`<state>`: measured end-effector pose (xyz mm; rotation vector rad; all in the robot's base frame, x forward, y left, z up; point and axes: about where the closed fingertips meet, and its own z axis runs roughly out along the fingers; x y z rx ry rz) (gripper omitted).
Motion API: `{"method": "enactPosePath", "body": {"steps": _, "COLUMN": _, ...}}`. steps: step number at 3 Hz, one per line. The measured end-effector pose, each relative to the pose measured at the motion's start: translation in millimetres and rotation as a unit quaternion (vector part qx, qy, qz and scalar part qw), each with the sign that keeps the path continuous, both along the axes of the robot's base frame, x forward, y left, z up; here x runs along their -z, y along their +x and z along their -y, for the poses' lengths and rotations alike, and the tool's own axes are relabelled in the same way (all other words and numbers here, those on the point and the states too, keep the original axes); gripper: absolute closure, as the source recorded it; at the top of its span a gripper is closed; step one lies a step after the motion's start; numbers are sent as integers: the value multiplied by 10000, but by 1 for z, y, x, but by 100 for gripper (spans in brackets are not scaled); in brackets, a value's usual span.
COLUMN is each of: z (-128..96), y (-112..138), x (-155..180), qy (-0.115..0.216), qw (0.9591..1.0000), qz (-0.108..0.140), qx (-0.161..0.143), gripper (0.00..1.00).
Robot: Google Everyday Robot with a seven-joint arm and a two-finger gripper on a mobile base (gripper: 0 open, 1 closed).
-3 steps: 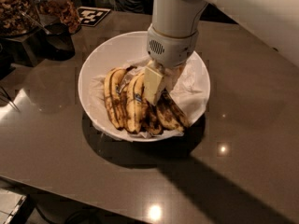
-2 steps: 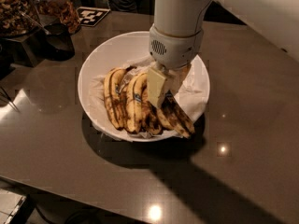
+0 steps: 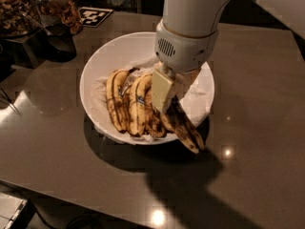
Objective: Pick banana from white bowl
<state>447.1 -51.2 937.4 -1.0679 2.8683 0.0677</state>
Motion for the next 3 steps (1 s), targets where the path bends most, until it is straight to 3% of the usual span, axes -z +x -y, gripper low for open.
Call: {"method": "enactPosePath", "body": {"steps": 3, "z": 17, "y": -48, "x": -5, "qy": -127, "qw": 9991, "qz": 104, "qx": 384, "gripper": 100}}
